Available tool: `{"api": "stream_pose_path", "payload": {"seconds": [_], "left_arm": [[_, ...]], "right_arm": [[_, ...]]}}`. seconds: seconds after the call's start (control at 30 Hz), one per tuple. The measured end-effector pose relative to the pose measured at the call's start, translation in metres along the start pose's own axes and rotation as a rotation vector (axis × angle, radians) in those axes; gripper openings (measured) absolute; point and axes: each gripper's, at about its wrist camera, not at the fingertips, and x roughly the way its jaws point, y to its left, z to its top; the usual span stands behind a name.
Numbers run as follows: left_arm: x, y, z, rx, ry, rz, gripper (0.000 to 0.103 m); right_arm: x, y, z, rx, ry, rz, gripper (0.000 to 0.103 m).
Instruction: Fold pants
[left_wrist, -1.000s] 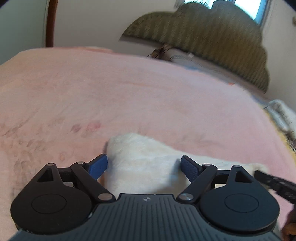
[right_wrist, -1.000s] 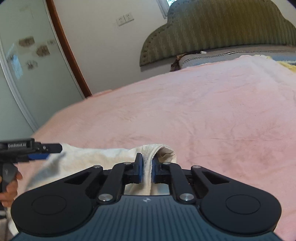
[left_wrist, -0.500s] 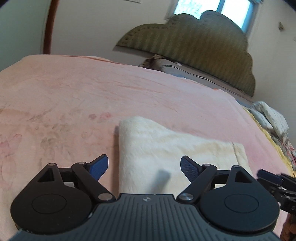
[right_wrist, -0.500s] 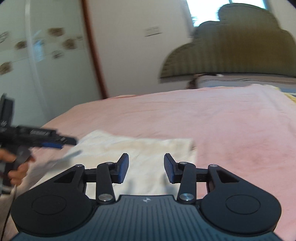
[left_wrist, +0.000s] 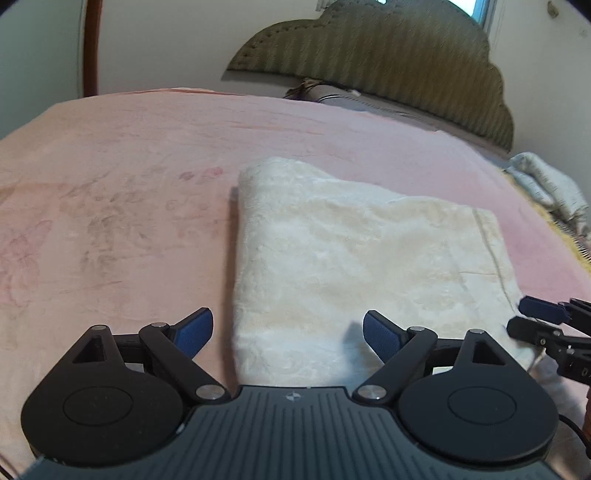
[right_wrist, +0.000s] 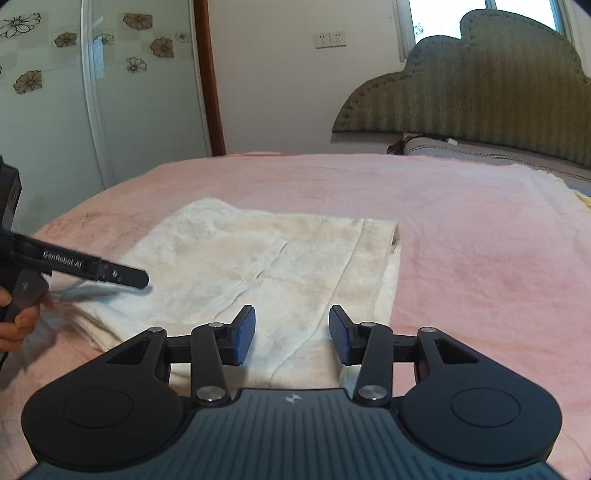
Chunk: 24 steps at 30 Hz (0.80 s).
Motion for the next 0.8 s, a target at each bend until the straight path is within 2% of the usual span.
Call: {"api": "stream_pose_path", "payload": {"seconds": [0.07, 0.23, 0.43, 0.47, 0.5, 0.7, 0.8], "left_arm": [[-0.002, -0.004, -0.001, 0.012, -0.006, 0.004, 0.091], [-0.004, -0.012, -0.002, 0.058, -0.014, 0.039, 0.091], [-0.004, -0.013, -0.003, 0.049, -0.007, 0.052, 0.094], [-0.004, -0.013, -0.003, 0.050, -0.007, 0.056, 0.094], [-0.004, -0.014, -0.003, 0.054, -0.007, 0.061, 0.096], [-0.004, -0.016, -0.003, 0.088, -0.018, 0.079, 0.098], [-0.002, -0.011, 0.002, 0.113, 0.000, 0.031, 0.098]], "right_arm": [[0.010, -0.001, -0.008, -0.010, 0.036, -0.043, 0.046], [0.005, -0.004, -0.009, 0.032, 0.019, -0.036, 0.046], [0.002, -0.010, -0.007, 0.074, 0.007, -0.022, 0.047], [0.002, -0.012, -0.007, 0.076, 0.011, -0.026, 0.049], [0.003, -0.012, -0.008, 0.072, 0.015, -0.035, 0.057], [0.003, -0.014, -0.009, 0.070, 0.025, -0.033, 0.060], [0.005, -0.021, -0.006, 0.096, 0.030, -0.016, 0.067]]}}
